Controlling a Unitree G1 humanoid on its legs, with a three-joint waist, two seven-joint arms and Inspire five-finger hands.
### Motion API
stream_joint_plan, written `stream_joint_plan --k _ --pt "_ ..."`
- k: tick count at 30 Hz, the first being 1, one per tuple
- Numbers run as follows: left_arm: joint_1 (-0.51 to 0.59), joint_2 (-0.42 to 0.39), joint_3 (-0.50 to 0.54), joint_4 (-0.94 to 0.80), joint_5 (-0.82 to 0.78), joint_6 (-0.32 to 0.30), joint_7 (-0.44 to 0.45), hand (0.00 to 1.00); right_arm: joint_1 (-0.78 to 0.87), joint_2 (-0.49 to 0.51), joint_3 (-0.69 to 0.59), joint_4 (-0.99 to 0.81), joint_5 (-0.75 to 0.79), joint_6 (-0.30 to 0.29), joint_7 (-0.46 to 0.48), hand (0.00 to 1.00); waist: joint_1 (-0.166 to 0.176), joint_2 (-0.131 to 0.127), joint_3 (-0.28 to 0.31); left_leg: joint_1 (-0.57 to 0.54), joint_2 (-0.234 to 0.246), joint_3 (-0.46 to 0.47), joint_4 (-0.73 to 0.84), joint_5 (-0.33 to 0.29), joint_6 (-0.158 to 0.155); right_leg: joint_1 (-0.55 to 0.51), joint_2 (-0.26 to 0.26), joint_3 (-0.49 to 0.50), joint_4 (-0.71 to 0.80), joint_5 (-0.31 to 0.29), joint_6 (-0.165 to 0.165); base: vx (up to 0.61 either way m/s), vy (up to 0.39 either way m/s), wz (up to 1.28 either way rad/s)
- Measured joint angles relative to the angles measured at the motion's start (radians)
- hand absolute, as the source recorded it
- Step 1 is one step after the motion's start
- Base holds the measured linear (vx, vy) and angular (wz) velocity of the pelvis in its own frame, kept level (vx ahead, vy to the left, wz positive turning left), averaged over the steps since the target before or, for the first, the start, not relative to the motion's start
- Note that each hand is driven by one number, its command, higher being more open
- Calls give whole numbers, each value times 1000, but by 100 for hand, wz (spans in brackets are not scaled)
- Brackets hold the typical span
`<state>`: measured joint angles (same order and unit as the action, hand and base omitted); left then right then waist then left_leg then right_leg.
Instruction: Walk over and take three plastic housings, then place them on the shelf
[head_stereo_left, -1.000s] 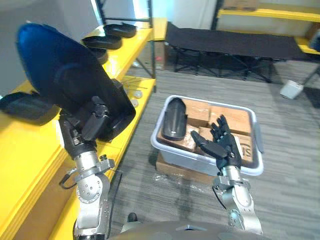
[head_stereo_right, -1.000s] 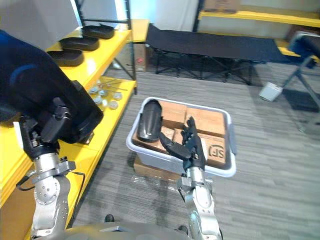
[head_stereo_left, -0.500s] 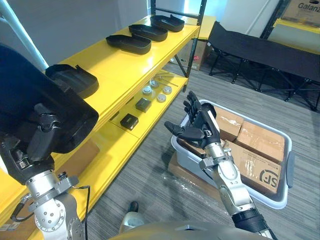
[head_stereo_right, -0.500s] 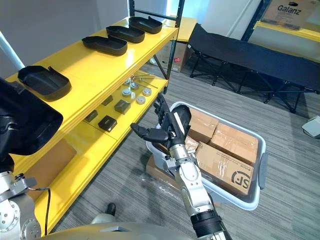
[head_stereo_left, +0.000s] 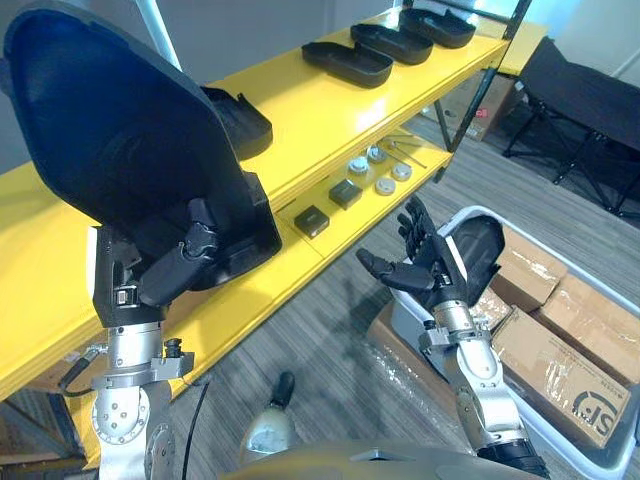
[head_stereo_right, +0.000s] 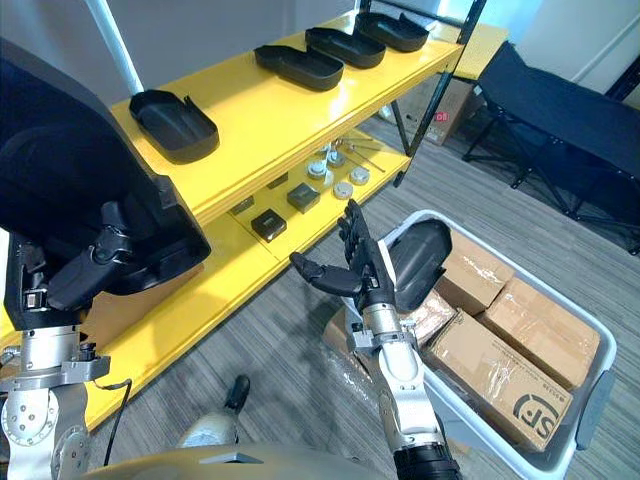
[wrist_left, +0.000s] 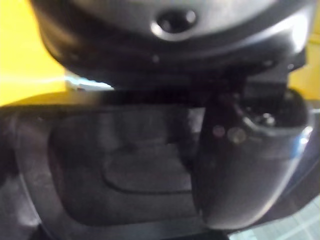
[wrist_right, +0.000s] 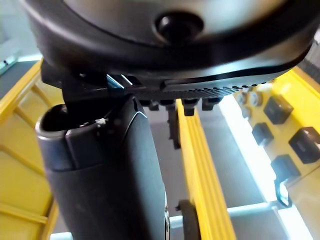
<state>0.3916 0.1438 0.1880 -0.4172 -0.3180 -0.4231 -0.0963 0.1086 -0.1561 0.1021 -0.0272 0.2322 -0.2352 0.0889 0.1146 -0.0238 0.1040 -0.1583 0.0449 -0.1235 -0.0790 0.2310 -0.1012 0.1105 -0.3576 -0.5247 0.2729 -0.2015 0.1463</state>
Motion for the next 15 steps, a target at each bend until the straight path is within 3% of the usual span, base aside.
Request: stream_joint_plan --k 3,6,9,10,12,13,14,15 --pt "3 -13 -20 2 0 0 30 0 -7 -8 1 -9 10 -6 34 100 3 10 7 4 7 20 0 6 1 14 13 21 -33 -5 54 -118 -7 -4" --pt "16 -31 -32 3 15 0 37 0 -10 -28 21 -9 10 -41 46 100 4 32 24 7 17 57 12 -9 3 13 12 31 -25 -15 63 -150 14 -4" --pt "11 -28 -29 3 16 -13 34 0 -44 -36 41 -9 13 -53 36 100 19 16 51 -65 10 119 186 -78 20 19 -18 28 -8 -23 54 -65 70 7" --pt "10 -26 -18 2 16 -15 29 0 -64 -32 46 -10 15 -62 29 100 29 -4 68 -104 0 131 296 -138 29 35 -29 27 -13 -26 43 4 141 8" --pt "10 -17 -13 2 15 -15 17 0 -63 -24 42 -29 15 -78 11 100 42 -17 73 -163 -12 233 531 -270 102 98 -43 0 -62 -35 -46 69 180 21" --pt "10 -16 -14 -1 14 -17 12 0 -43 -33 32 -62 16 -88 7 100 45 14 59 -157 -23 258 585 -392 138 113 -34 6 62 -42 -167 257 198 72" --pt "-14 -3 -9 15 14 -26 18 0 -31 -21 30 -68 28 -122 7 100 29 -5 55 -161 -57 234 605 -411 150 36 -85 38 289 9 -178 287 196 76" --pt "-13 -1 -5 16 15 -26 26 0 -33 -16 32 -67 29 -125 10 100 25 -17 49 -155 -73 233 586 -411 152 -10 -111 71 353 70 -180 336 191 70"
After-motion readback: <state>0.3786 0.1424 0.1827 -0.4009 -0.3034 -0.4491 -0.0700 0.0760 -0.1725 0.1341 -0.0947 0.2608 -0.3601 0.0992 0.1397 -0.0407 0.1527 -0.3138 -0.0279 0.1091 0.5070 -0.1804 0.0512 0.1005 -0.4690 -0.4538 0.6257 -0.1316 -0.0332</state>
